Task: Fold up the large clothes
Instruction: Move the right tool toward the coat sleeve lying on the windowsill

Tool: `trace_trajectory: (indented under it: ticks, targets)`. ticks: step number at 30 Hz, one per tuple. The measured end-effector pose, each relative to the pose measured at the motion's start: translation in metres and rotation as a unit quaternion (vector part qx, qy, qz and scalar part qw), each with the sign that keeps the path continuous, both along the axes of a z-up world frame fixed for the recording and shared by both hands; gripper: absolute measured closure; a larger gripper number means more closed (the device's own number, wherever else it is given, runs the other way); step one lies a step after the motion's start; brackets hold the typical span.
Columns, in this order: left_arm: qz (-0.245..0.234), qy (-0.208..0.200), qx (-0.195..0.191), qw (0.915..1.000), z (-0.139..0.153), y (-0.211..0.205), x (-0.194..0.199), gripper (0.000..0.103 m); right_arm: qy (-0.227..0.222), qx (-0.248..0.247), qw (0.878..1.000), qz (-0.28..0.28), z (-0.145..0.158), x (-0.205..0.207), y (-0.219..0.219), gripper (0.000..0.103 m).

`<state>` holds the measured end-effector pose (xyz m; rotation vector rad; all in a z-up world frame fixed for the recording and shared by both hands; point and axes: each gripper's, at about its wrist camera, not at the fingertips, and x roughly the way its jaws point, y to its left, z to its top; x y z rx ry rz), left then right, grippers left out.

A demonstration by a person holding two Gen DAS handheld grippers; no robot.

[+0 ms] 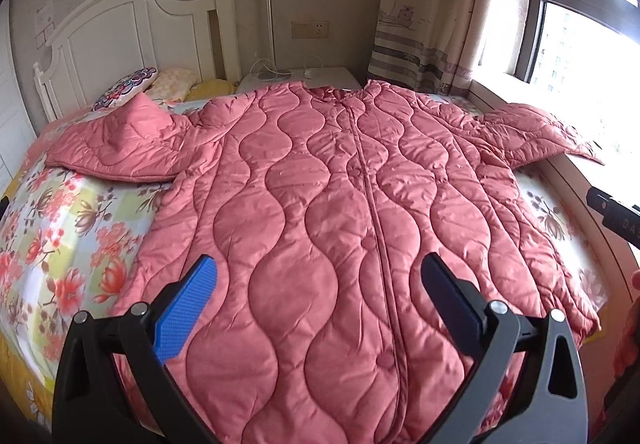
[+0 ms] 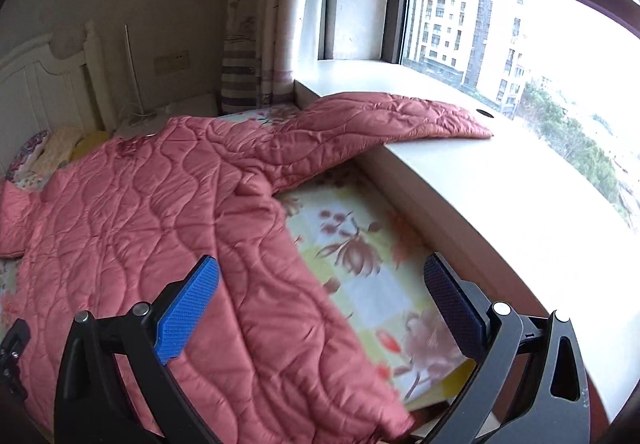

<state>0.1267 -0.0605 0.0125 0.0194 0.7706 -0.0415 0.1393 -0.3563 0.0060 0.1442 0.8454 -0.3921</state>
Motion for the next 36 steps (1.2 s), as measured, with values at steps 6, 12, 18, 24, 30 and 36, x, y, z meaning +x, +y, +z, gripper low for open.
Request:
trace_trajectory:
  ticks: [6, 12, 18, 24, 30, 36]
  targets:
    - [0.007, 0.015, 0.0, 0.9999, -0.006, -0.002, 0.033, 0.002, 0.01, -0.03, 1.0, 0.003, -0.007, 0.032, -0.004, 0.004]
    - [0.017, 0.026, 0.0, 0.9995, -0.01, -0.002, 0.057, 0.002, 0.024, -0.031, 0.999, 0.005, -0.018, 0.058, -0.012, 0.004]
    - [0.022, 0.035, 0.006, 0.9991, -0.015, -0.005, 0.071, 0.002, 0.031, -0.039, 0.999, 0.01, -0.026, 0.075, -0.016, 0.004]
    - [0.027, 0.04, 0.005, 0.9988, -0.018, -0.005, 0.079, 0.002, 0.012, -0.025, 0.999, 0.04, -0.028, 0.091, -0.028, 0.004]
    - [0.026, 0.044, 0.006, 0.9987, -0.023, -0.005, 0.085, 0.002, 0.014, 0.111, 0.992, 0.055, -0.046, 0.132, -0.074, 0.004]
    - [0.03, 0.049, 0.007, 0.9983, -0.027, -0.001, 0.094, 0.002, 0.011, 0.184, 0.982, 0.031, -0.055, 0.166, -0.12, 0.004]
